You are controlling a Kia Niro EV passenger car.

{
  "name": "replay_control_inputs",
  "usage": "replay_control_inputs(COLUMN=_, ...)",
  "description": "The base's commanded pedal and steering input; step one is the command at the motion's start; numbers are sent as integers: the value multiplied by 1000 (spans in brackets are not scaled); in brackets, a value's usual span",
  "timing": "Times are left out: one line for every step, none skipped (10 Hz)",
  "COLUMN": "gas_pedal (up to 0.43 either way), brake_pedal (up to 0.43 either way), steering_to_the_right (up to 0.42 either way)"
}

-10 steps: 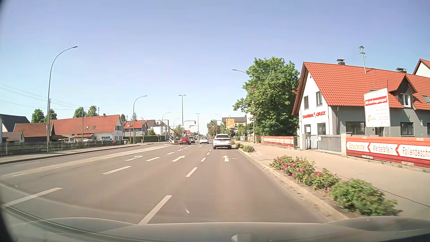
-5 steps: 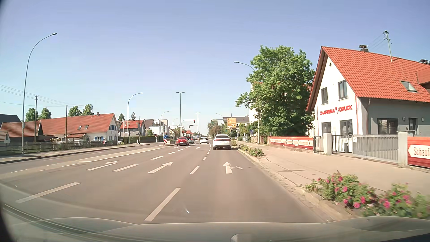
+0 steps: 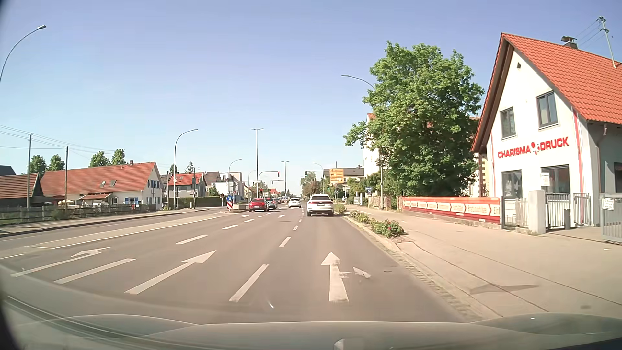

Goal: Follow the waypoints while adhering to traffic rules and regulations

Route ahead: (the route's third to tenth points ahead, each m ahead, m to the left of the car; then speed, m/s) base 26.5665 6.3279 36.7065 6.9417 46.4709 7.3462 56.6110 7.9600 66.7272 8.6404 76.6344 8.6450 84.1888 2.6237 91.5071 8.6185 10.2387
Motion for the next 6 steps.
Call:
replay_control_inputs(gas_pedal=138, brake_pedal=0, steering_to_the_right=-7)
replay_control_inputs(gas_pedal=138, brake_pedal=0, steering_to_the_right=-8)
replay_control_inputs(gas_pedal=138, brake_pedal=0, steering_to_the_right=-10)
replay_control_inputs(gas_pedal=138, brake_pedal=0, steering_to_the_right=-12)
replay_control_inputs(gas_pedal=138, brake_pedal=0, steering_to_the_right=-11)
replay_control_inputs(gas_pedal=138, brake_pedal=0, steering_to_the_right=-12)
